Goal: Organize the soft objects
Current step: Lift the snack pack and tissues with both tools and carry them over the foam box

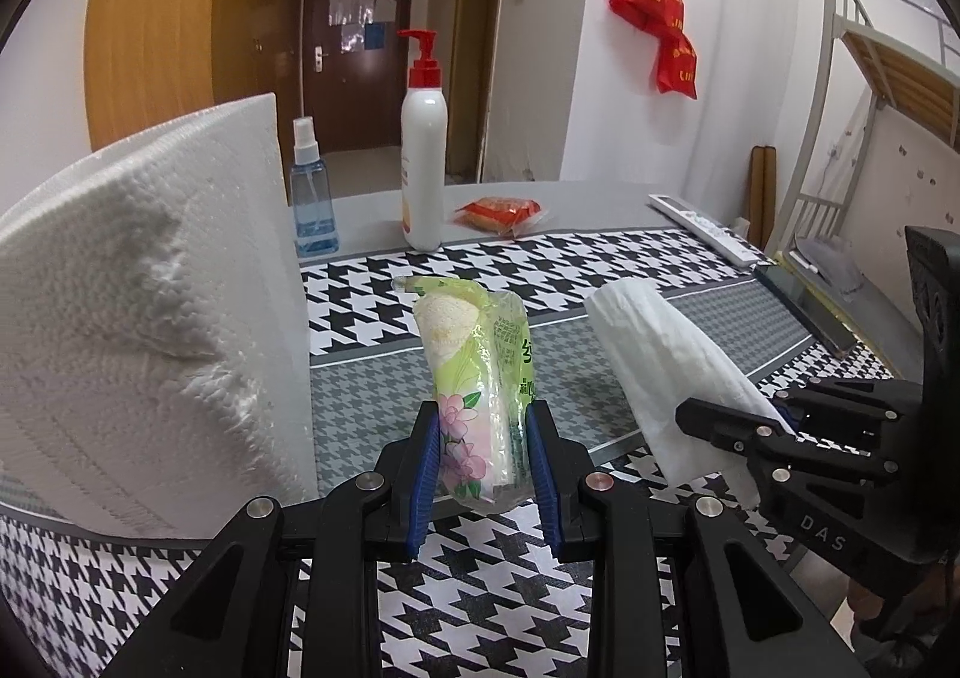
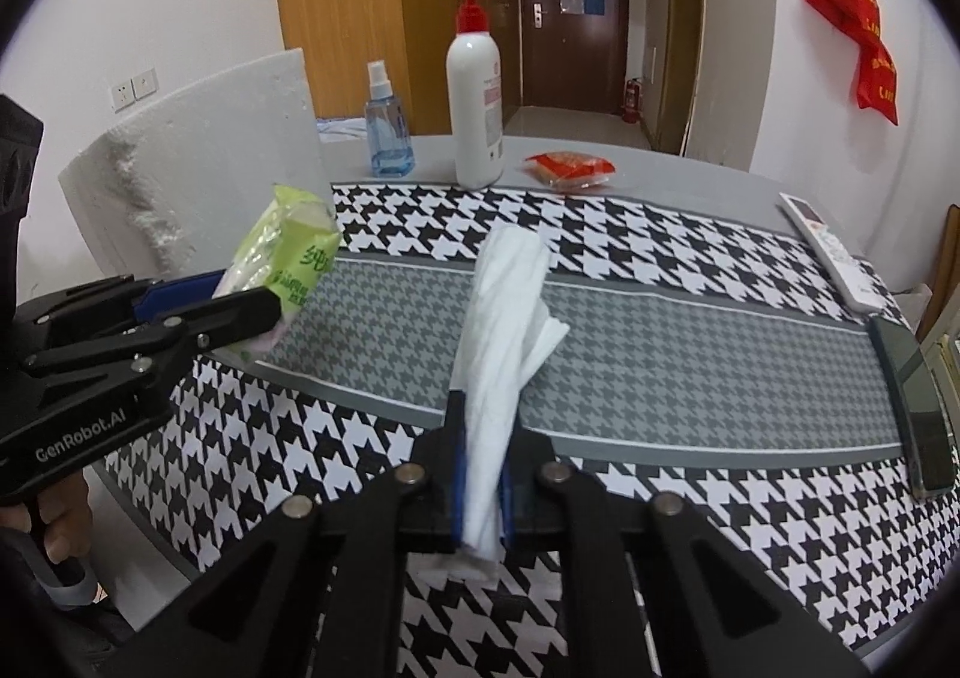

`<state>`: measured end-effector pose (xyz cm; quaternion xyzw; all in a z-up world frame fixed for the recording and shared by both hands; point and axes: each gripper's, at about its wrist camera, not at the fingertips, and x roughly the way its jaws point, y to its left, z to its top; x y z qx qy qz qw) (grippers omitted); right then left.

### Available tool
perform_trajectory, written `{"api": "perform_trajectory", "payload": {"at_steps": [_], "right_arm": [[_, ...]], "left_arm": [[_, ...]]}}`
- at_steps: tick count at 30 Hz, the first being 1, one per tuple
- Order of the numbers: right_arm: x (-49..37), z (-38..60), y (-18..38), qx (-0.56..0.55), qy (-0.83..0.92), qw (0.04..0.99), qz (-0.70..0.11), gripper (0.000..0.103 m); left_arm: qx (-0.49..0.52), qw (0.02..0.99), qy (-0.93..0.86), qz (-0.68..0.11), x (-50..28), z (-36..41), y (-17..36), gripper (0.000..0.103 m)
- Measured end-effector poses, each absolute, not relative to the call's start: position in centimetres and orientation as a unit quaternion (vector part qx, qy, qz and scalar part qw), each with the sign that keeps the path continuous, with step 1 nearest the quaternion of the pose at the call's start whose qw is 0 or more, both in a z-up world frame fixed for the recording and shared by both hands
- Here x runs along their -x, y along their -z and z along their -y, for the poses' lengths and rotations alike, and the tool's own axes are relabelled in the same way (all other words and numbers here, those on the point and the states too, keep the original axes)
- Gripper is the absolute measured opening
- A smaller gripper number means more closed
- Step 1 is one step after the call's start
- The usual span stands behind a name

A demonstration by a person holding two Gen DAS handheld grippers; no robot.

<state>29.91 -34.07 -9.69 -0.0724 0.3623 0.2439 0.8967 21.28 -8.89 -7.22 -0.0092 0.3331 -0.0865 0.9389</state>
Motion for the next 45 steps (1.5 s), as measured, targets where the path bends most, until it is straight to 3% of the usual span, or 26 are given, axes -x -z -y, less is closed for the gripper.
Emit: {"api": "perform_trajectory", "payload": {"at_steps": [45], "right_arm": [[-25.9, 35.1, 4.8, 0.041, -0.276, 0.919, -0.280, 0.012]], "left_arm": [[-0.010, 0.964, 0.073, -0.257, -15.3, 8.2, 3.3, 0.030]]}}
